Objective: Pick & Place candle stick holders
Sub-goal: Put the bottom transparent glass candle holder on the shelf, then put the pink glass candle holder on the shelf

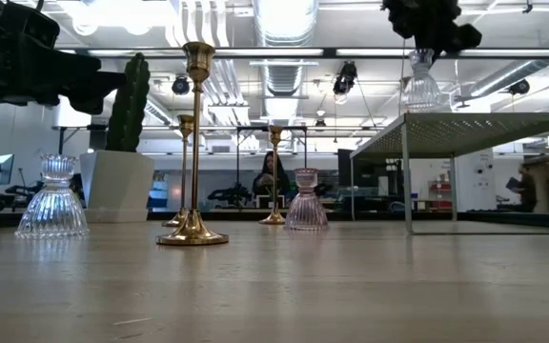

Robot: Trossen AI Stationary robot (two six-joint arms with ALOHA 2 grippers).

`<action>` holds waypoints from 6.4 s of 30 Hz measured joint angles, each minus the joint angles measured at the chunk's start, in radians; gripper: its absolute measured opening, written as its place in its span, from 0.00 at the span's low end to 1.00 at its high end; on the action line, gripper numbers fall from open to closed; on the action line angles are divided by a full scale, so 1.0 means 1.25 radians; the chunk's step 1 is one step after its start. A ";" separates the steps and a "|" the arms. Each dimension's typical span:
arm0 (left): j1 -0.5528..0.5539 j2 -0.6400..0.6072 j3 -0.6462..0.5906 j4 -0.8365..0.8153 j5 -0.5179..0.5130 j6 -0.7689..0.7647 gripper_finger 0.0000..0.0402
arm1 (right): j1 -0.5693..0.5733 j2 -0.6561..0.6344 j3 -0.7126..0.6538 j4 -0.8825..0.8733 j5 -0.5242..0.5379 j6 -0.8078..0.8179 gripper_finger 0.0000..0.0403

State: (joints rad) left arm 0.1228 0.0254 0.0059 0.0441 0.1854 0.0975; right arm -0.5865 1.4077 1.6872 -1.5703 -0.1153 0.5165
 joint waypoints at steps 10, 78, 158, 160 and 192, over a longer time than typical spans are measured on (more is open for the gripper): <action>0.000 0.000 0.000 0.000 0.000 0.000 0.65 | -0.157 0.008 -0.008 -0.001 -0.021 -0.081 0.06; 0.000 0.000 0.000 0.000 0.000 0.000 0.65 | -0.287 0.079 -0.069 0.054 -0.034 -0.229 0.20; 0.000 0.000 0.000 0.000 0.000 0.000 0.65 | 0.607 0.260 0.110 0.261 0.260 0.047 0.18; 0.000 0.000 0.000 0.000 0.000 0.000 0.65 | 0.591 0.296 0.110 0.255 0.261 0.035 0.19; 0.000 0.004 0.000 0.000 0.000 0.000 0.65 | 0.403 0.484 0.110 0.346 0.232 -0.203 0.47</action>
State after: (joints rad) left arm 0.1230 0.0299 0.0059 0.0443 0.1853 0.0975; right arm -0.0824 2.0123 1.8248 -1.1378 0.1753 0.2624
